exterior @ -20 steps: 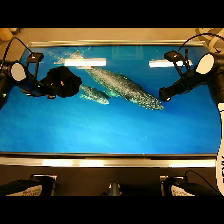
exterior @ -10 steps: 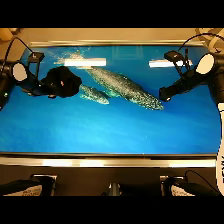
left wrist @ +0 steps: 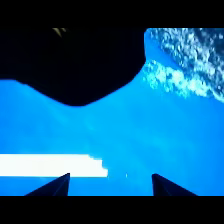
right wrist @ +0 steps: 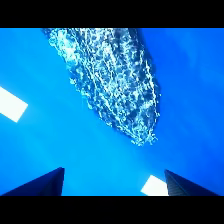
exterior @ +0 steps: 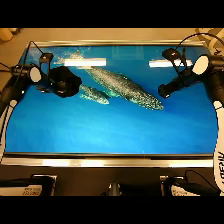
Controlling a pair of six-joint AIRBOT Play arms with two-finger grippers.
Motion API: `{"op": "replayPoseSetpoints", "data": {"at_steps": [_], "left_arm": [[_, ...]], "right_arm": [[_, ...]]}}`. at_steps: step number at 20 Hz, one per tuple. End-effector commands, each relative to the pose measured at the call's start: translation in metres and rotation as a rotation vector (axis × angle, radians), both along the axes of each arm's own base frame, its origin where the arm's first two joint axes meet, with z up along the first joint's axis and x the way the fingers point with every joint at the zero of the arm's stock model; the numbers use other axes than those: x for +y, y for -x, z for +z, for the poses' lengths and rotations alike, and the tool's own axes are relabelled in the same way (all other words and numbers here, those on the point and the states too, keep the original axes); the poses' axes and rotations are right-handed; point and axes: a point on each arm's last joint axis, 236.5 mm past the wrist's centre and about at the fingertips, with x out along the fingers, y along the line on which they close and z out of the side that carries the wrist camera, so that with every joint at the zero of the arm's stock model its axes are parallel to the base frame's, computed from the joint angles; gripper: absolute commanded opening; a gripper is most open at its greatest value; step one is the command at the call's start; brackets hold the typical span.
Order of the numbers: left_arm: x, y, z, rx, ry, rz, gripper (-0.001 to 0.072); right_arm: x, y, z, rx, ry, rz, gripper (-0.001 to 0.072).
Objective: Fold the shirts.
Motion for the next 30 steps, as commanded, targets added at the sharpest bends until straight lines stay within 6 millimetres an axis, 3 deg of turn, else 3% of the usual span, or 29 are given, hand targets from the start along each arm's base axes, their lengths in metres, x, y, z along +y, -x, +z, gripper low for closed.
{"op": "replayPoseSetpoints", "data": {"at_steps": [1, 2, 3, 4, 7, 11, 13, 14, 15, 17, 18, 19, 20, 21, 22, 23, 24, 25, 27, 29, 30], "left_arm": [[0.026, -0.059, -0.009, -0.121, 0.085, 0.168, 0.0515], [0.042, -0.063, -0.027, -0.044, 0.172, 0.284, 0.0561], [0.048, -0.062, -0.048, 0.052, 0.29, 0.37, 0.0672], [0.05, -0.062, -0.065, 0.133, 0.411, 0.45, 0.0706], [0.061, -0.069, -0.098, 0.209, 0.586, 0.588, 0.0706], [0.067, -0.095, -0.111, 0.112, 0.595, 0.606, 0.0698], [0.065, -0.098, -0.122, 0.112, 0.593, 0.61, 0.0671], [0.065, -0.097, -0.127, 0.122, 0.591, 0.613, 0.0601], [0.065, -0.096, -0.131, 0.132, 0.59, 0.614, 0.0466], [0.062, -0.094, -0.128, 0.137, 0.585, 0.582, 0.0062], [0.057, -0.096, -0.118, 0.119, 0.59, 0.543, 0.0027], [0.052, -0.103, -0.1, 0.068, 0.586, 0.488, 0.0026], [0.044, -0.114, -0.066, -0.029, 0.561, 0.385, 0.0026], [0.031, -0.124, -0.02, -0.148, 0.533, 0.271, 0.0026], [0.013, -0.128, 0.033, -0.264, 0.514, 0.163, 0.0026], [-0.01, -0.123, 0.098, -0.394, 0.501, 0.053, 0.0026], [-0.034, -0.109, 0.161, -0.512, 0.499, -0.034, 0.0026], [-0.058, -0.085, 0.229, -0.64, 0.505, -0.114, 0.0026], [-0.098, -0.02, 0.342, -0.862, 0.551, -0.227, 0.0026], [-0.132, 0.054, 0.417, -1.008, 0.6, -0.353, 0.0026], [-0.148, 0.085, 0.438, -1.046, 0.621, -0.415, 0.0026]], "right_arm": [[0.003, -0.008, -0.017, 0.017, 0.006, 0.036, 0.0691], [0.006, -0.006, -0.023, 0.043, -0.01, 0.033, 0.0691], [0.009, -0.005, -0.028, 0.059, -0.023, 0.035, 0.0691], [0.012, -0.005, -0.031, 0.069, -0.035, 0.037, 0.0691], [0.015, -0.006, -0.033, 0.071, -0.048, 0.037, 0.0691], [0.016, -0.005, -0.034, 0.08, -0.053, 0.038, 0.069], [0.017, -0.004, -0.033, 0.08, -0.056, 0.039, 0.069], [0.019, -0.003, -0.033, 0.088, -0.065, 0.041, 0.0688], [0.02, 0.002, -0.033, 0.101, -0.072, 0.044, 0.0669], [0.024, 0.013, -0.027, 0.128, -0.086, 0.054, 0.0669], [0.023, 0.018, -0.021, 0.13, -0.085, 0.055, 0.0669], [0.021, 0.021, -0.012, 0.109, -0.077, 0.055, 0.0669], [0.017, 0.021, 0.0, 0.071, -0.059, 0.052, 0.0669], [0.009, 0.017, 0.017, 0.003, -0.027, 0.042, 0.067], [0.0, 0.013, 0.036, -0.072, 0.009, 0.03, 0.067], [-0.011, 0.009, 0.061, -0.169, 0.05, 0.015, 0.067], [-0.02, 0.008, 0.091, -0.272, 0.084, 0.001, 0.0671], [-0.028, 0.01, 0.121, -0.372, 0.111, -0.016, 0.0671], [-0.044, 0.023, 0.187, -0.578, 0.154, -0.065, 0.0671], [-0.058, 0.049, 0.245, -0.751, 0.191, -0.105, 0.0671], [-0.062, 0.064, 0.267, -0.815, 0.204, -0.117, 0.067]]}}
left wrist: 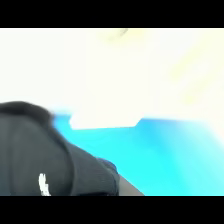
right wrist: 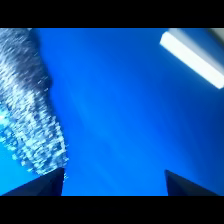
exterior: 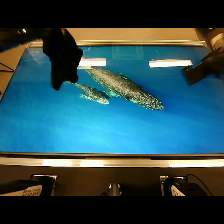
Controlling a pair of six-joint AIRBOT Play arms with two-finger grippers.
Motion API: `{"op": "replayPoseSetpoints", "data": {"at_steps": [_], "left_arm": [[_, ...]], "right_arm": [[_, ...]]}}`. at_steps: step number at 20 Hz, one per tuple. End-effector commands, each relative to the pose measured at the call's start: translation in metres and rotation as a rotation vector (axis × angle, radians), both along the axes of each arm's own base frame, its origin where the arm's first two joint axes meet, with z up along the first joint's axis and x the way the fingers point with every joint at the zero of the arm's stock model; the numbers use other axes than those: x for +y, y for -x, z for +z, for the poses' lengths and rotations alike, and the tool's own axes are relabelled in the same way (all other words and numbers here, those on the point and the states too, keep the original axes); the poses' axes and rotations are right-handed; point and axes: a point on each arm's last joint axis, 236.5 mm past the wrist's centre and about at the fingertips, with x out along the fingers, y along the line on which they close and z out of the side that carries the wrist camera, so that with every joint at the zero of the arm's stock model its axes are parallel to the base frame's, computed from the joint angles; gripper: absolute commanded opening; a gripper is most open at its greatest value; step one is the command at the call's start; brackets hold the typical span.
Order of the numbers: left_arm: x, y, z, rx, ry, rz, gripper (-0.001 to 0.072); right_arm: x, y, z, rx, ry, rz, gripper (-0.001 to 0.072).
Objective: Fold the shirts.
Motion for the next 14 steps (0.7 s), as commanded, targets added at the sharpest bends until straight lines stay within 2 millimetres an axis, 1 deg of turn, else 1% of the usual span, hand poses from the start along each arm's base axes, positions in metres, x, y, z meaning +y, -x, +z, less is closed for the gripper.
{"op": "replayPoseSetpoints", "data": {"at_steps": [1, 2, 3, 4, 5, 6, 7, 8, 9, 10, 11, 12, 13, 14], "left_arm": [[-0.05, 0.125, 0.118, -0.3, 0.035, -0.163, 0.0026], [-0.064, 0.144, 0.122, -0.314, 0.019, -0.206, 0.0026], [-0.078, 0.154, 0.113, -0.299, -0.026, -0.241, 0.0026], [-0.089, 0.157, 0.092, -0.239, -0.075, -0.263, 0.0025], [-0.1, 0.153, 0.057, -0.132, -0.129, -0.27, 0.0026], [-0.108, 0.149, 0.015, -0.019, -0.191, -0.268, 0.0025], [-0.114, 0.144, -0.035, 0.096, -0.277, -0.262, 0.0026], [-0.116, 0.141, -0.086, 0.194, -0.363, -0.255, 0.0025], [-0.116, 0.139, -0.142, 0.298, -0.448, -0.244, 0.0025], [-0.113, 0.141, -0.197, 0.402, -0.505, -0.234, 0.0026], [-0.108, 0.147, -0.246, 0.493, -0.558, -0.241, 0.0026], [-0.098, 0.156, -0.291, 0.587, -0.61, -0.242, 0.0026], [-0.089, 0.165, -0.323, 0.656, -0.646, -0.24, 0.0027], [-0.079, 0.175, -0.347, 0.709, -0.68, -0.242, 0.0026]], "right_arm": [[-0.025, 0.048, 0.098, -0.307, 0.062, -0.066, 0.067], [-0.026, 0.062, 0.109, -0.335, 0.061, -0.069, 0.067], [-0.027, 0.077, 0.116, -0.348, 0.057, -0.072, 0.067], [-0.028, 0.088, 0.116, -0.341, 0.055, -0.076, 0.067], [-0.029, 0.096, 0.111, -0.309, 0.052, -0.081, 0.0669], [-0.03, 0.101, 0.097, -0.251, 0.04, -0.089, 0.0669], [-0.03, 0.103, 0.079, -0.172, 0.026, -0.1, 0.0669], [-0.03, 0.105, 0.053, -0.058, 0.019, -0.106, 0.0669], [-0.027, 0.106, 0.025, 0.065, 0.014, -0.105, 0.0669], [-0.022, 0.104, -0.006, 0.19, 0.004, -0.096, 0.0666], [-0.011, 0.099, -0.038, 0.309, -0.014, -0.062, 0.0614], [0.004, 0.094, -0.071, 0.411, -0.041, -0.009, 0.0609], [0.021, 0.091, -0.107, 0.51, -0.082, 0.046, 0.0613], [0.038, 0.091, -0.146, 0.614, -0.133, 0.091, 0.0636]]}}
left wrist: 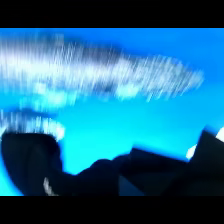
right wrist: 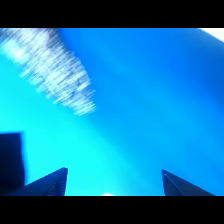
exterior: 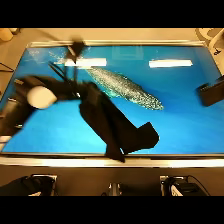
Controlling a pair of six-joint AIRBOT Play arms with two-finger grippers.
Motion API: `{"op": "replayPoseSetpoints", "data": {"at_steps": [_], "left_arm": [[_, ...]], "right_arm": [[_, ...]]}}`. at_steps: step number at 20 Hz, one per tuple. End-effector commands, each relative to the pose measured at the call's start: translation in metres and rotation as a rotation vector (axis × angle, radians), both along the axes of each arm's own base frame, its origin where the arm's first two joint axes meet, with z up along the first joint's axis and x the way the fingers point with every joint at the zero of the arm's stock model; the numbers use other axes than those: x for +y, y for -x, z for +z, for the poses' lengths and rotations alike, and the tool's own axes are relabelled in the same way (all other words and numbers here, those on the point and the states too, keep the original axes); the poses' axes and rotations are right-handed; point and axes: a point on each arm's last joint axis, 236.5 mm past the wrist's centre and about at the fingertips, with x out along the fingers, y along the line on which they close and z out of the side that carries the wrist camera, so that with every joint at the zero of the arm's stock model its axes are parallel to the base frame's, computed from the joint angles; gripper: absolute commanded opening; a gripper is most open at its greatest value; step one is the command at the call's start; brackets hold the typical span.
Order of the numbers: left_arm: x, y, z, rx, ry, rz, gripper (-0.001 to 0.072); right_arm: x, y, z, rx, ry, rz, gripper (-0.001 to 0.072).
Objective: Fold the shirts.
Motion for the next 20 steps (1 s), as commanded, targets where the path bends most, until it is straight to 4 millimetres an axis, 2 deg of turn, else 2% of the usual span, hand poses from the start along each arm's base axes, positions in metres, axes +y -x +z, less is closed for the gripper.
{"op": "replayPoseSetpoints", "data": {"at_steps": [1, 2, 4, 6, 8, 11, 13, 18, 20], "left_arm": [[0.039, 0.038, -0.113, 0.215, -0.208, 0.03, 0.0027], [0.046, 0.045, -0.122, 0.244, -0.233, 0.031, 0.0027], [0.049, 0.049, -0.124, 0.26, -0.245, 0.03, 0.0027], [0.048, 0.048, -0.123, 0.253, -0.24, 0.028, 0.0027], [0.048, 0.048, -0.123, 0.252, -0.239, 0.028, 0.0027], [0.048, 0.048, -0.123, 0.252, -0.239, 0.028, 0.0027], [0.047, 0.048, -0.123, 0.252, -0.239, 0.028, 0.0027], [0.047, 0.048, -0.122, 0.249, -0.237, 0.028, 0.0027], [0.047, 0.048, -0.122, 0.249, -0.237, 0.028, 0.0027]], "right_arm": [[0.051, 0.015, -0.123, 0.391, -0.166, 0.118, 0.0681], [0.056, 0.024, -0.163, 0.497, -0.19, 0.124, 0.0692], [0.057, 0.044, -0.223, 0.677, -0.199, 0.104, 0.0692], [0.062, 0.056, -0.259, 0.792, -0.225, 0.094, 0.0692], [0.064, 0.061, -0.28, 0.876, -0.238, 0.083, 0.0692], [0.06, 0.066, -0.304, 0.953, -0.225, 0.046, 0.0692], [0.059, 0.062, -0.313, 0.951, -0.223, 0.029, 0.0691], [0.055, 0.048, -0.322, 0.901, -0.219, -0.029, 0.0672], [0.054, 0.049, -0.322, 0.906, -0.221, -0.066, 0.0671]]}}
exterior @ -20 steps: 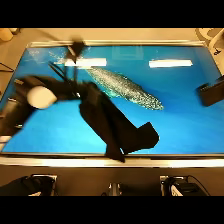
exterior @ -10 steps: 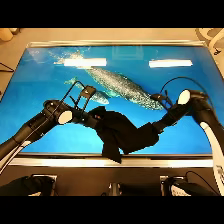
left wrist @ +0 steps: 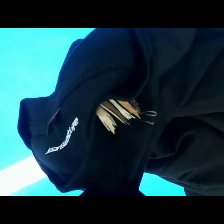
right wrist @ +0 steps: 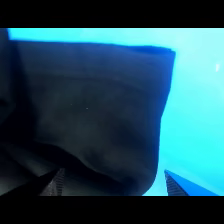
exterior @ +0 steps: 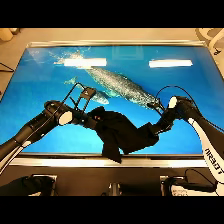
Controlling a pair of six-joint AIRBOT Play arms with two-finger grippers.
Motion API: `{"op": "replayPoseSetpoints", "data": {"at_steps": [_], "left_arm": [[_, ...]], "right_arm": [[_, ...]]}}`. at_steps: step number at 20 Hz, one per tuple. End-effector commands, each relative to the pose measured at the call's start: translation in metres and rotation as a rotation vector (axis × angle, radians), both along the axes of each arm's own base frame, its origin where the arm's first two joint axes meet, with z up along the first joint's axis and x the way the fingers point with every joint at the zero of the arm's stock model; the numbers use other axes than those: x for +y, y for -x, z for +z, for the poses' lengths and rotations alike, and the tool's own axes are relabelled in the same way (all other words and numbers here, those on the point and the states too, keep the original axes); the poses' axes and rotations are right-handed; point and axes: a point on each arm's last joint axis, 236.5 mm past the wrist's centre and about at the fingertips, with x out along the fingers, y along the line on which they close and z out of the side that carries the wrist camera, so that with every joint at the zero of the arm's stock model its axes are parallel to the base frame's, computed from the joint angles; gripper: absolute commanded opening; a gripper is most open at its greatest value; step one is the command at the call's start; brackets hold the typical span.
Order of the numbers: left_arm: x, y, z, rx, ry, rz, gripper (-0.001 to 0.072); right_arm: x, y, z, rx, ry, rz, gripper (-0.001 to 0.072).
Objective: Fold the shirts.
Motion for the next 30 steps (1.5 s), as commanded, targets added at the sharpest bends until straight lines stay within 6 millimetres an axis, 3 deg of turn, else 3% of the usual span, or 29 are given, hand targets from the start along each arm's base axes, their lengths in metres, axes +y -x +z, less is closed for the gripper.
{"op": "replayPoseSetpoints", "data": {"at_steps": [1, 6, 9, 10, 11, 12, 16, 18, 20, 21, 22, 24, 25, 26, 27, 28, 29, 30], "left_arm": [[0.0, 0.0, 0.0, -0.001, 0.0, 0.0, 0.0027], [0.0, 0.0, 0.0, -0.001, 0.0, 0.0, 0.0027], [0.0, 0.0, 0.001, -0.003, 0.002, 0.0, 0.0027], [0.0, 0.0, 0.001, -0.003, 0.002, 0.0, 0.0027], [-0.001, 0.0, 0.002, -0.004, 0.003, 0.0, 0.0027], [-0.001, -0.001, 0.003, -0.006, 0.005, 0.0, 0.0027], [-0.003, -0.005, 0.012, -0.025, 0.016, -0.001, 0.0027], [-0.001, -0.019, 0.038, -0.108, 0.018, -0.008, 0.0026], [0.008, -0.041, 0.094, -0.258, 0.013, -0.002, 0.0026], [0.017, -0.052, 0.136, -0.35, 0.022, 0.017, 0.0026], [0.029, -0.061, 0.184, -0.44, 0.049, 0.053, 0.0026], [0.06, -0.06, 0.293, -0.621, 0.162, 0.144, 0.0026], [0.079, -0.052, 0.348, -0.724, 0.229, 0.188, 0.0026], [0.102, -0.035, 0.407, -0.844, 0.305, 0.231, 0.0026], [0.123, -0.016, 0.453, -0.948, 0.363, 0.266, 0.0026], [0.145, 0.003, 0.487, -1.031, 0.402, 0.302, 0.0026], [0.165, 0.021, 0.509, -1.094, 0.423, 0.337, 0.0026], [0.177, 0.034, 0.518, -1.124, 0.428, 0.36, 0.0026]], "right_arm": [[-0.003, -0.004, -0.005, 0.002, 0.028, -0.065, 0.0669], [0.009, 0.002, -0.001, 0.034, -0.02, -0.08, 0.0531], [0.027, 0.008, 0.007, 0.049, -0.113, -0.028, 0.0519], [0.028, 0.01, 0.008, 0.054, -0.123, -0.02, 0.0447], [0.028, 0.011, 0.008, 0.058, -0.124, -0.018, 0.0298], [0.028, 0.011, 0.008, 0.059, -0.123, -0.017, 0.0035], [0.029, 0.006, 0.015, 0.019, -0.144, 0.033, 0.0018], [0.031, -0.014, 0.039, -0.079, -0.154, 0.063, 0.0018], [0.032, -0.058, 0.093, -0.303, -0.155, 0.073, 0.0018], [0.033, -0.086, 0.139, -0.467, -0.155, 0.077, 0.0018], [0.029, -0.109, 0.193, -0.64, -0.14, 0.079, 0.0018], [0.005, -0.131, 0.334, -1.051, -0.044, 0.047, 0.0017], [-0.02, -0.124, 0.415, -1.278, 0.044, -0.023, 0.0017], [-0.046, -0.099, 0.493, -1.492, 0.129, -0.105, 0.0016], [-0.067, -0.067, 0.551, -1.659, 0.19, -0.181, 0.0016], [-0.083, -0.032, 0.593, -1.783, 0.224, -0.254, 0.0016], [-0.091, 0.001, 0.618, -1.862, 0.213, -0.32, 0.0016], [-0.092, 0.025, 0.628, -1.895, 0.183, -0.355, 0.0016]]}}
